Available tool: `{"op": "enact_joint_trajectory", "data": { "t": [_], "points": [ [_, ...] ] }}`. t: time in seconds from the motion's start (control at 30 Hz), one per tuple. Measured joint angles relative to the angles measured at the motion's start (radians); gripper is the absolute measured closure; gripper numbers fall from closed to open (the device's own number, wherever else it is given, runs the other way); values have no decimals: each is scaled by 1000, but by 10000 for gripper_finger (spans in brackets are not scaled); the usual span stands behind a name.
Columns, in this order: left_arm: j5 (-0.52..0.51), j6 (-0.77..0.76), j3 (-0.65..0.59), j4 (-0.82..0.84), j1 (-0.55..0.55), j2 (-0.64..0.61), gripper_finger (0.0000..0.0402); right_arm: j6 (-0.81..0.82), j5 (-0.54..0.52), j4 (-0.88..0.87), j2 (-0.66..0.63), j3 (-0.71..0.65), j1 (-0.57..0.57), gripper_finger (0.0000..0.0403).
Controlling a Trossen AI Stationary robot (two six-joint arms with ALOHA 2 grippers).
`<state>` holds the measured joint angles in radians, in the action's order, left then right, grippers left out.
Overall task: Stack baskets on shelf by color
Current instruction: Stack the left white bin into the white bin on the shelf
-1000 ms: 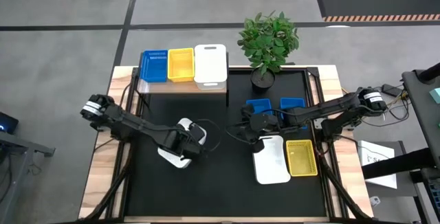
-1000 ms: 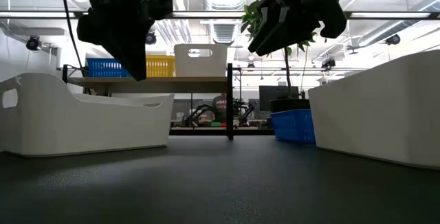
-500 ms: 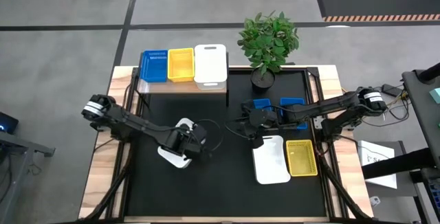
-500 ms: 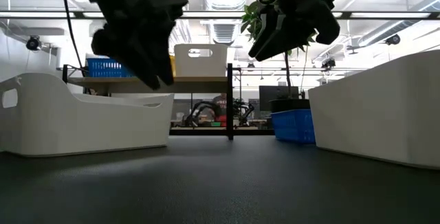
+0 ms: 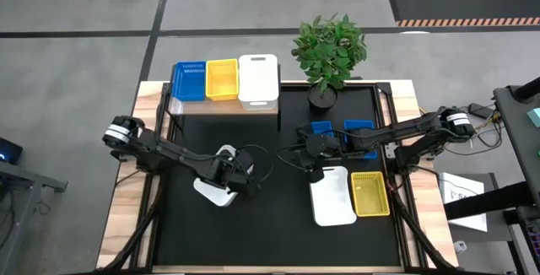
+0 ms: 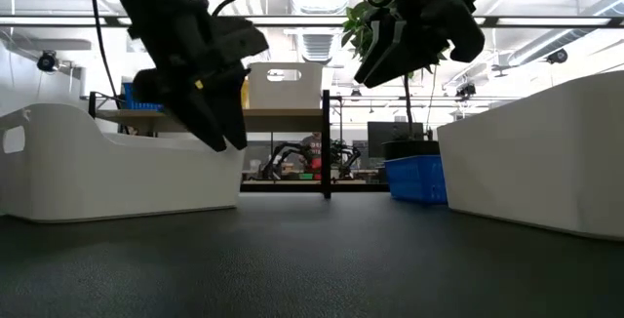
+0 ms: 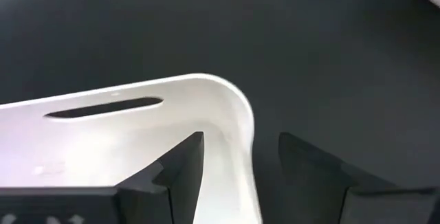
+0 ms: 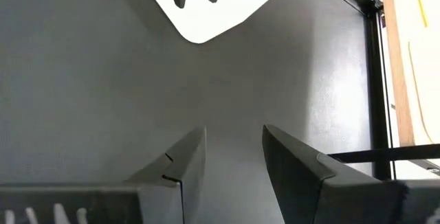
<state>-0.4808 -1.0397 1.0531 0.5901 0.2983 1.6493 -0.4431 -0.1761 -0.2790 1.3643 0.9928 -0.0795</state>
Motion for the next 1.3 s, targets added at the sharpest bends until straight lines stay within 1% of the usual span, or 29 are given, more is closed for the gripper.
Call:
{"op": "enact_joint_trajectory", "data": {
  "t": [0.1,0.23,0.33,0.47,0.73,0.9,0.97,1.07,1.17,1.27,1.3],
  "points": [
    [0,0,-35,-55,-4,0,228,0,0,0,0,0,0,270],
    [0,0,-58,-90,-5,0,228,0,0,0,0,0,0,274],
    [3,7,-65,-85,-5,0,228,-1,0,0,0,0,0,275],
    [36,26,-68,-93,-4,0,228,-1,0,0,0,0,0,275],
    [48,26,-115,-164,-4,0,228,4,0,0,0,0,0,275],
    [52,34,-116,-168,-4,0,231,5,0,0,0,0,0,275],
    [65,50,-115,-168,-3,0,243,5,0,0,0,0,0,275],
    [86,61,-115,-168,-2,0,276,5,0,0,0,0,0,275],
    [121,108,-115,-165,-1,0,327,5,0,0,0,0,0,275],
    [196,177,-114,-164,0,-1,383,5,0,0,0,0,0,275],
    [233,219,-114,-164,5,-1,392,7,1,0,0,0,0,275]
  ]
}}
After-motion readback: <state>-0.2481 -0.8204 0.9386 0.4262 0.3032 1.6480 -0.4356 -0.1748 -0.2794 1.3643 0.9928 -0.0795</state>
